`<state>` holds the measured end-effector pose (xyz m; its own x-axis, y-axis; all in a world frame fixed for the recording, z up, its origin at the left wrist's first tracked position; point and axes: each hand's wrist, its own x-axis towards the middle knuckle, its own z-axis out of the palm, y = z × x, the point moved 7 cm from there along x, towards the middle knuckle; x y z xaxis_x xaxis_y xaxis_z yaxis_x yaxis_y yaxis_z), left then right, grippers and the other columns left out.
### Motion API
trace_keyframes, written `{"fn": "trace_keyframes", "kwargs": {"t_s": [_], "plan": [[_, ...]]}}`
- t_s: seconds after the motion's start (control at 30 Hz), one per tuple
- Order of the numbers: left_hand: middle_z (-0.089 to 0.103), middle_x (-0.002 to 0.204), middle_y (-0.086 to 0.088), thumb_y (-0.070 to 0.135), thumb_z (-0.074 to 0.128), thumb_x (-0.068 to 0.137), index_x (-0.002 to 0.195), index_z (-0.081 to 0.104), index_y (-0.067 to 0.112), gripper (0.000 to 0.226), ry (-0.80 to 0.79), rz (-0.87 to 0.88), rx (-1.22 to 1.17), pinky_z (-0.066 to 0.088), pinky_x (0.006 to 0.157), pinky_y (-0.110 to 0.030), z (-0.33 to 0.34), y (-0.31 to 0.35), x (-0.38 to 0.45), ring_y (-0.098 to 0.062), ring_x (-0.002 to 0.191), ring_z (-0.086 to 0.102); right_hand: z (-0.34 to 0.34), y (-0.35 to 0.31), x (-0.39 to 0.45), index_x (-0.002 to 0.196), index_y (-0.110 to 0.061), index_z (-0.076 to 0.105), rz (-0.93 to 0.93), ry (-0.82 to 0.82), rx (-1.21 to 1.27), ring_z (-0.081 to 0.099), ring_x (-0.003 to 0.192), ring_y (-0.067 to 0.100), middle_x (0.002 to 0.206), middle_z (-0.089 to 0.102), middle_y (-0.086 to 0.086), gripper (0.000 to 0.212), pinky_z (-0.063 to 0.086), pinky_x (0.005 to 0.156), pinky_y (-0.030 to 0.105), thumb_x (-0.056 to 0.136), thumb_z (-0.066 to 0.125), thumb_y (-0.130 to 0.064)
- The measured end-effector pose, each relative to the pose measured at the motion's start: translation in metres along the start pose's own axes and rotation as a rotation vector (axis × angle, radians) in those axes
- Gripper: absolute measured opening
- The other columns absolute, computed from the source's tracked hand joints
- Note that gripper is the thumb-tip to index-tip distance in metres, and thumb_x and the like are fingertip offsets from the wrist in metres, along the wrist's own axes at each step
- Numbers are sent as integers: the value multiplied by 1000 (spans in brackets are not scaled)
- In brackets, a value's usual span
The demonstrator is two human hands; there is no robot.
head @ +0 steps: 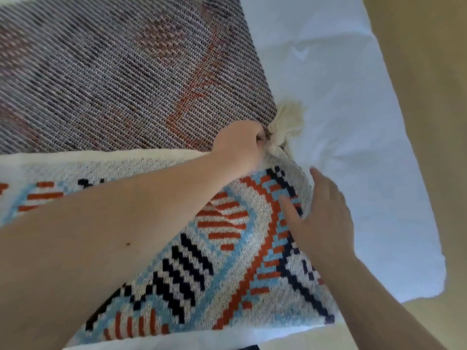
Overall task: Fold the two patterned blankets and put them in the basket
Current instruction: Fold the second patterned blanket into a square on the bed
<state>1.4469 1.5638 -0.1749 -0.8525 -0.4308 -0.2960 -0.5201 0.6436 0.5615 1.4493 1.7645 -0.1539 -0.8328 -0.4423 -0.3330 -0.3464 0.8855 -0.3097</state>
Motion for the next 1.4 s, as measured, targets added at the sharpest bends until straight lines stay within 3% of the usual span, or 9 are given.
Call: {"fn": "trace_keyframes", "kwargs": {"t_s": [0.17, 0.3, 0.4, 0.5, 0.63, 0.73, 0.83, 1.0, 1.4], "plan": [[56, 94, 19, 16, 49, 103, 107, 67, 23, 20, 22, 210, -102, 40, 74, -10, -15, 16, 17, 4, 81, 53, -2, -31, 73, 120, -24, 54, 19, 0, 240, 62, 99, 24, 108, 65, -2, 38, 50, 75, 36, 94, 49, -52], [52, 84, 19, 31, 52, 102, 117, 59, 27, 17, 48, 232, -52, 39, 64, -10, -17, 13, 16, 5, 71, 51, -7, -33, 93, 84, -25, 51, -34, 67, 223, 50, 63, 14, 70, 53, -8, 17, 32, 51, 29, 97, 51, -35], [63, 78, 9, 53, 49, 98, 130, 52, 23, 44, -59, 177, 157, 51, 53, -28, -10, -6, 9, -8, 61, 61, -6, -26, 97, 91, -27, 52, -12, 87, 174, 52, 66, 10, 72, 53, -12, 10, 38, 54, 29, 96, 51, -36], [61, 71, 12, 48, 53, 98, 106, 63, 23, 28, -116, 133, 246, 33, 45, -19, -10, -22, 11, -3, 50, 52, -6, -21, 98, 91, -28, 54, 14, 113, 166, 53, 68, 13, 74, 55, -11, 13, 42, 57, 30, 96, 52, -39], [50, 59, 12, 38, 46, 105, 101, 59, 18, 24, 94, 305, 269, 23, 45, -19, -36, 4, 22, 0, 45, 41, -24, -14, 104, 85, -25, 49, 102, 273, 261, 53, 70, 17, 78, 55, -7, 24, 35, 55, 29, 98, 48, -45], [52, 62, 11, 41, 40, 106, 107, 56, 16, 30, 114, 342, 369, 31, 46, -22, -37, 7, 25, -4, 48, 47, -34, -14, 103, 129, -18, 50, 109, 439, 341, 53, 113, 22, 125, 57, 0, 37, 46, 85, 37, 97, 48, -39], [66, 99, 5, 48, 38, 104, 132, 51, 15, 45, 102, 278, 455, 48, 75, -29, -26, -15, 15, -14, 81, 62, -18, -43, 94, 149, -15, 31, -94, 398, 125, 21, 146, 28, 158, 27, 10, 60, 25, 115, 50, 97, 48, -40], [59, 137, -3, 51, 38, 100, 140, 51, 12, 57, 211, 155, 441, 37, 108, -45, -49, -87, -49, -25, 127, 53, 40, -59, 92, 158, -26, 12, -353, 183, -290, -26, 147, 29, 160, -27, 5, 74, -13, 117, 47, 97, 27, -65], [45, 59, 15, 78, 11, 85, 85, 52, 27, 65, 80, -50, 674, 43, 71, -31, -134, -226, -96, -6, 53, 43, 36, -105, 111, 140, -13, 50, -321, 235, -263, 0, 150, 36, 162, 5, 17, 59, 2, 117, 55, 90, 36, -42]]}}
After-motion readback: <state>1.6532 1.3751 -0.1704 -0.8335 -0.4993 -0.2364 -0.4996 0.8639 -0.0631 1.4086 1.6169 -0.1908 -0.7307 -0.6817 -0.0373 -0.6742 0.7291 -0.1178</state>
